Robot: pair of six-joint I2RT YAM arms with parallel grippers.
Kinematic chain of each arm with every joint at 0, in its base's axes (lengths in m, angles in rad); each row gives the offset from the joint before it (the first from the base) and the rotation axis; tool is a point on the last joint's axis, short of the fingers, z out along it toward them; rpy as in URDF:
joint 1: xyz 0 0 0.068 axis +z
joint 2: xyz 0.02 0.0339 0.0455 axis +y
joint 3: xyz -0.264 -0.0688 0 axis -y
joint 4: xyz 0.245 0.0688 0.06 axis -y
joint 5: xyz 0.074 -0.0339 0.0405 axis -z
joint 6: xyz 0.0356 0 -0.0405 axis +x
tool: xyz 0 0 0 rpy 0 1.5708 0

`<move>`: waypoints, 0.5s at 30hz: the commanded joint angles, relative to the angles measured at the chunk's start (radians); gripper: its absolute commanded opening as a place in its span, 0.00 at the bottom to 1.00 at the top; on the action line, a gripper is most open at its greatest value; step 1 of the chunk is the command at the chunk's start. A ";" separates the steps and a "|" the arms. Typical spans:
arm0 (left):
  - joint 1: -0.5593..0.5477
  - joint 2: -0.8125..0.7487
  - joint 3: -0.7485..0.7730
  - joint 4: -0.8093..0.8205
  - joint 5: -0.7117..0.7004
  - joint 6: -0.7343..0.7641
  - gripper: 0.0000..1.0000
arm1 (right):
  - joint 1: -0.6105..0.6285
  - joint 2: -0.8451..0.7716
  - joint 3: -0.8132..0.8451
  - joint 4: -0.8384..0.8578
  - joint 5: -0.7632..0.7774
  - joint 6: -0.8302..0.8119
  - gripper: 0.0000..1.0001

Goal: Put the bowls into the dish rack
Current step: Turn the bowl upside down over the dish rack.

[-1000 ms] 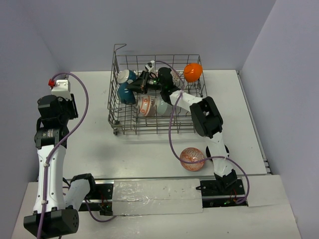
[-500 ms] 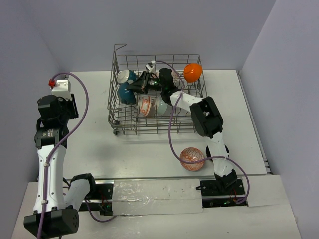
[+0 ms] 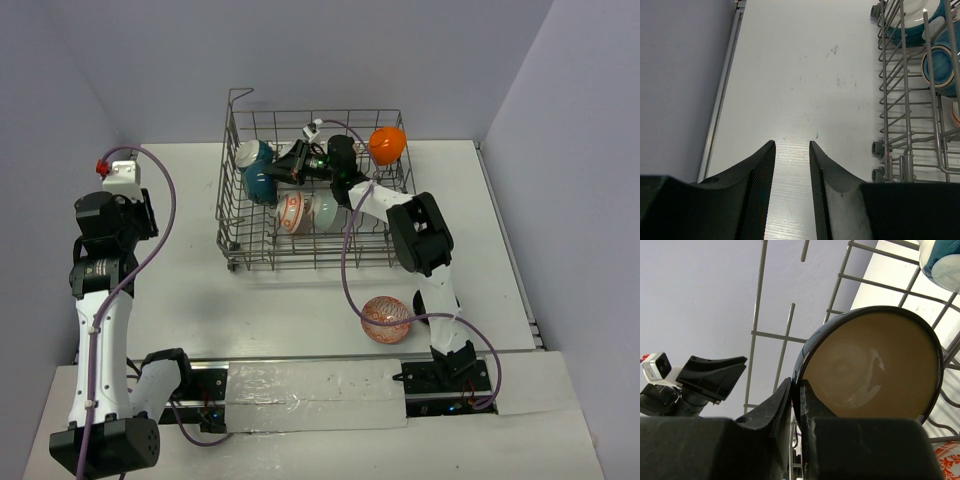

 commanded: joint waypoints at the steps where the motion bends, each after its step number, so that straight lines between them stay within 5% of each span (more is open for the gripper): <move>1: 0.010 -0.011 -0.009 0.030 0.025 -0.022 0.39 | -0.023 -0.019 -0.015 -0.029 0.030 -0.040 0.00; 15: 0.015 -0.023 -0.026 0.036 0.035 -0.022 0.39 | -0.035 -0.048 -0.070 -0.121 0.021 -0.139 0.00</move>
